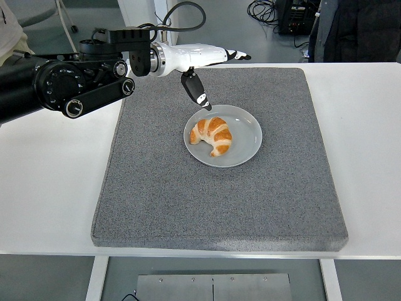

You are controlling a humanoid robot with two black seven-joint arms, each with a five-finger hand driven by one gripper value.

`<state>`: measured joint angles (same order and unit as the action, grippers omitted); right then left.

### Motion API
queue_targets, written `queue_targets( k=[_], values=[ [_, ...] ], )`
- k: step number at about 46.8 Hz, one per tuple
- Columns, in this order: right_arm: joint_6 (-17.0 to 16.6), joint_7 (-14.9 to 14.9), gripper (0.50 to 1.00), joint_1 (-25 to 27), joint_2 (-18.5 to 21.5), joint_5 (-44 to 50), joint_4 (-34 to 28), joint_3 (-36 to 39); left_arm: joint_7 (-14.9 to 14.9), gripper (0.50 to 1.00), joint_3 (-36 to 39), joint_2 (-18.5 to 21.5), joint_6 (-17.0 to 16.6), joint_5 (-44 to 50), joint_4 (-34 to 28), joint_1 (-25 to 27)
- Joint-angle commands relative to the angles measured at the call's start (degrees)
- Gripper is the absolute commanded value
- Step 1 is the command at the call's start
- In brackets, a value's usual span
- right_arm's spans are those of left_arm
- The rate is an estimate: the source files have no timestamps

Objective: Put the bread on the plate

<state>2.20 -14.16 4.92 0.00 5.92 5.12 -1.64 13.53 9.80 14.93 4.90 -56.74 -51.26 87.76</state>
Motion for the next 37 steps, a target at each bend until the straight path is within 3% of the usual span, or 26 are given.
queue_targets(
  k=[1,14,31,37],
  values=[
    [0.0,0.0,1.0,0.0,0.0,0.0,0.0,0.1,0.0,1.0,-1.8,1.4,0.0,4.2,0.0,-0.5],
    [0.0,0.0,1.0,0.0,0.0,0.1,0.0,0.0,0.9,1.0,-8.2,4.5,-0.1,21.3,0.7,-4.9],
    [0.0,0.0,1.0,0.0,0.0,0.0,0.1,0.0,0.8,1.0,-23.8,6.7,0.1,29.0,3.2,-14.9],
    [0.0,0.0,1.0,0.0,0.0,0.0,0.1,0.0,0.8,1.0,-27.8,6.5,3.4,33.8,7.6,-17.4]
  ],
)
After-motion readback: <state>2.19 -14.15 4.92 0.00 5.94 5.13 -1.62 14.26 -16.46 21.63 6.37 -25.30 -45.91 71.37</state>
